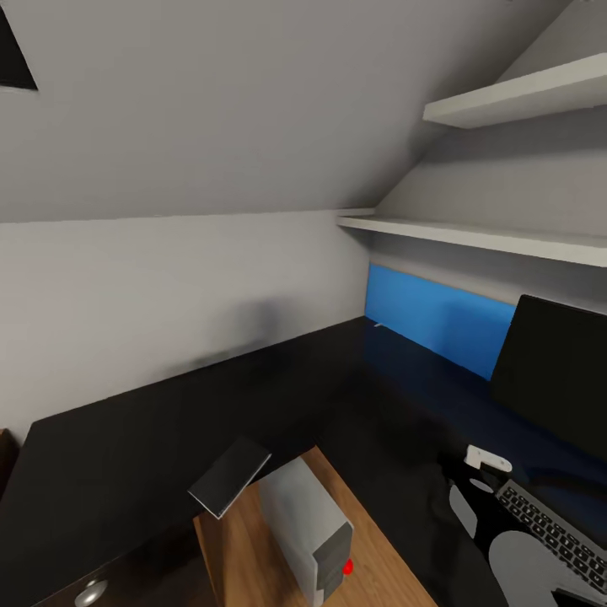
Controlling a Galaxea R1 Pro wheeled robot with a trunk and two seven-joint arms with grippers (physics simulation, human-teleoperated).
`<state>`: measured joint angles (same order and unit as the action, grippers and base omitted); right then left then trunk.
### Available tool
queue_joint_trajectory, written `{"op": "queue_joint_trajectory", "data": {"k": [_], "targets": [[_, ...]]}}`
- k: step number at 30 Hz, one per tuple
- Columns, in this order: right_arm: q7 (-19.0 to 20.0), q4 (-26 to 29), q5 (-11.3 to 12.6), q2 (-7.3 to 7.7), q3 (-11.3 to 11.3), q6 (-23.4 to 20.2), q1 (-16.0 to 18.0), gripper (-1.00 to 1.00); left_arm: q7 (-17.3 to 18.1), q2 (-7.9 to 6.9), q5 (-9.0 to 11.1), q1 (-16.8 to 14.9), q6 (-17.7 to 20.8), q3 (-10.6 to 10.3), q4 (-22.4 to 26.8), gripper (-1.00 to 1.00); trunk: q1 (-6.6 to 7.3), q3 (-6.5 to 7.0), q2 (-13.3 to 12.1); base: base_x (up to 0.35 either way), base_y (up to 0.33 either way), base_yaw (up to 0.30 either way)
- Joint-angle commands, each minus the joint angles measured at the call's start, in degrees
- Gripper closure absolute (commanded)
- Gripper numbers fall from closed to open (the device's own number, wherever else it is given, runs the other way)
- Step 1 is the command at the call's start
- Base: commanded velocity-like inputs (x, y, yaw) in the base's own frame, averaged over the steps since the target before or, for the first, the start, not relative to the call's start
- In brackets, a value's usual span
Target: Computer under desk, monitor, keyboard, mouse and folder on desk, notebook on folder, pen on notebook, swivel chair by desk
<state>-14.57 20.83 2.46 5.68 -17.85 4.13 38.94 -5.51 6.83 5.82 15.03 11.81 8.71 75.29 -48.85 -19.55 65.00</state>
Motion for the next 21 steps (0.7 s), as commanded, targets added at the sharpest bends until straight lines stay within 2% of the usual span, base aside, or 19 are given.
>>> {"op": "queue_joint_trajectory", "data": {"k": [1, 3, 11, 16, 20, 21], "targets": [[-0.01, 0.32, 0.25, -0.64, -0.13, 0.31, 0.03, -1.0, -0.21, 0.03, 0.6, 0.0, 0.31, 0.01, -0.16, -1.0, 0.22, 0.13, -0.37, 0.0, 0.0, 0.0], [-0.03, 0.63, 0.22, -1.0, -0.14, 0.32, 0.02, -1.0, -0.28, 0.03, 0.58, 0.0, 0.31, -0.01, -0.4, -1.0, 0.66, 0.49, -1.18, 0.0, 0.0, 0.0], [-0.35, 6.7, -0.44, -5.82, -0.09, 1.8, -0.28, -1.0, -0.62, -0.05, 0.43, 0.0, 0.24, -0.01, -2.8, -1.0, 2.42, 1.83, -4.39, 0.0, 0.0, 0.072], [-0.37, 7.38, -0.55, -6.98, -0.08, 2.94, -0.41, -1.0, -0.64, -0.06, 0.4, -0.01, 0.3, 0.0, -3.07, -1.0, 3.52, 2.61, -6.39, 0.0, 0.0, 0.231], [-0.37, 7.53, -0.82, -7.54, 0.03, 3.17, -0.43, -1.0, -0.64, -0.06, 0.37, -0.02, 0.28, 0.0, -3.41, -1.0, 3.52, 2.59, -6.39, 0.0, 0.0, 0.259], [-0.38, 7.59, -1.65, -7.89, 0.17, 3.21, -0.44, -1.0, -0.64, -0.09, 0.36, -0.01, 0.26, 0.0, -3.49, -1.0, 3.52, 2.59, -6.39, 0.0, 0.0, 0.267]]}}
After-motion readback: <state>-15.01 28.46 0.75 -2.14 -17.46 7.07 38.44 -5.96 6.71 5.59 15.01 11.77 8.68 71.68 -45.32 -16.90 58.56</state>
